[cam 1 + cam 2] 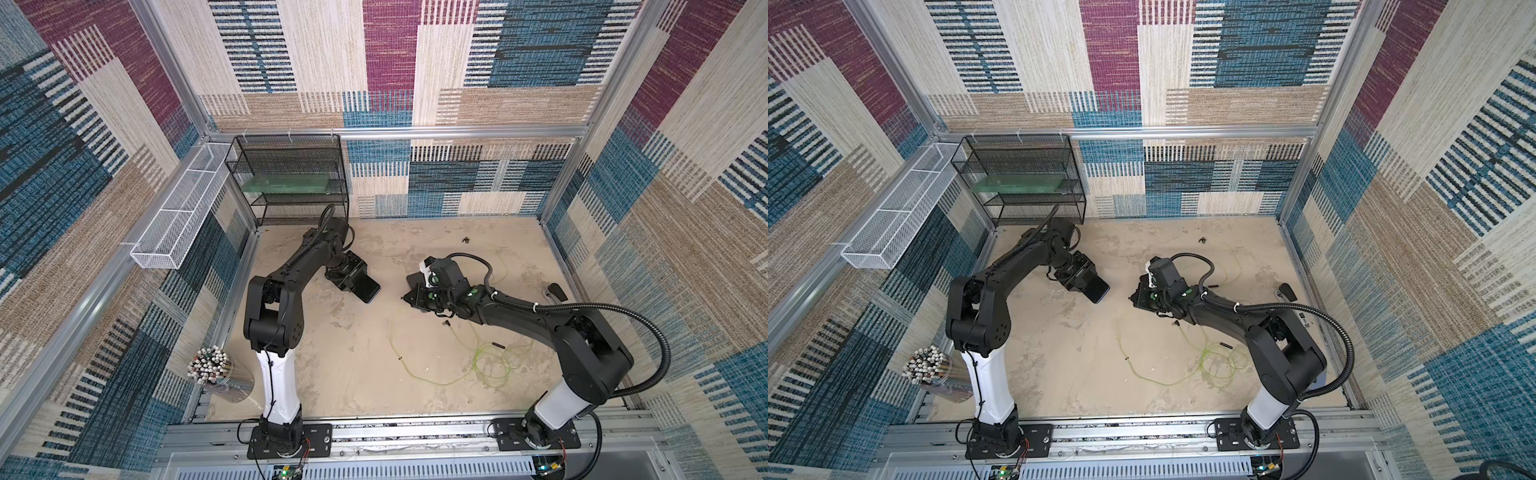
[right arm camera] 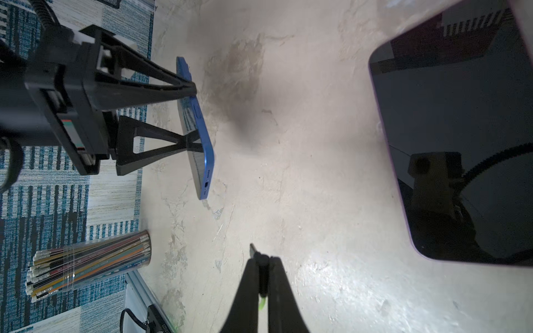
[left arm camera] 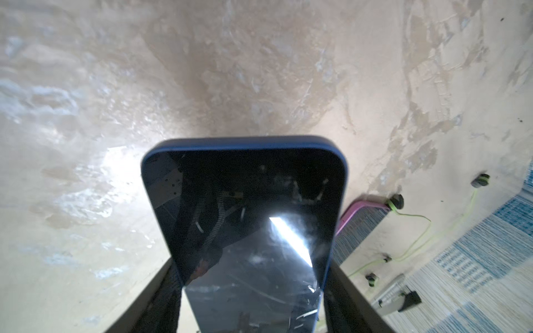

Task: Plug wired earphones into phones
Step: Pick up the phone at the center of the board, then insert the wired earphone into the phone.

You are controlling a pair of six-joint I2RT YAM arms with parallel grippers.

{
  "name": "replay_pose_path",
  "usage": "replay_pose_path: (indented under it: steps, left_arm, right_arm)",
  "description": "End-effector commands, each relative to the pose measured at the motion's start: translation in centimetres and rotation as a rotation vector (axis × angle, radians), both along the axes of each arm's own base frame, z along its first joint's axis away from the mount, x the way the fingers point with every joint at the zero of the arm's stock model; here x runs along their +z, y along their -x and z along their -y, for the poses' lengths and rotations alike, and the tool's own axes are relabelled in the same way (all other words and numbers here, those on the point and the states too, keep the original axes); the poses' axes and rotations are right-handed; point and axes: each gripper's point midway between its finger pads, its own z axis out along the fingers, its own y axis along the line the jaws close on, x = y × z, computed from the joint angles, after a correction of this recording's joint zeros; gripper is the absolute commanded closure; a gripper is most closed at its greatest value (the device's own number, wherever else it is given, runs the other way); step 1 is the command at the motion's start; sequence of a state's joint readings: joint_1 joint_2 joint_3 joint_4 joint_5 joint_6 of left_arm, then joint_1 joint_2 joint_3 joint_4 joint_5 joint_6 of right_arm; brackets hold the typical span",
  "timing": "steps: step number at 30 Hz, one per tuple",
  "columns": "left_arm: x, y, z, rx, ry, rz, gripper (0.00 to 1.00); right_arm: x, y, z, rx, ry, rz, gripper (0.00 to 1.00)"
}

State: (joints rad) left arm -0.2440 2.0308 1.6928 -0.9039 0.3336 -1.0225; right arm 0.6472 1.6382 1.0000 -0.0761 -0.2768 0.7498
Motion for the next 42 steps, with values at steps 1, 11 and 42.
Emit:
replay_pose_path:
  steps: [1, 11, 42]
  left_arm:
    - [1.2, 1.2, 1.9, 0.048, 0.13, -0.087, 0.43]
    - [2.5, 1.2, 2.9, 0.24, 0.264, -0.091, 0.63]
    - [2.4, 1.5, 3.4, 0.287, 0.305, -0.085, 1.0]
  right_arm:
    - [1.7, -1.0, -1.3, 0.013, -0.042, 0.109, 1.0]
    - [3.0, -1.3, -1.9, -0.005, -0.039, 0.184, 1.0]
    - [2.5, -1.5, -2.5, 0.003, 0.015, 0.175, 1.0]
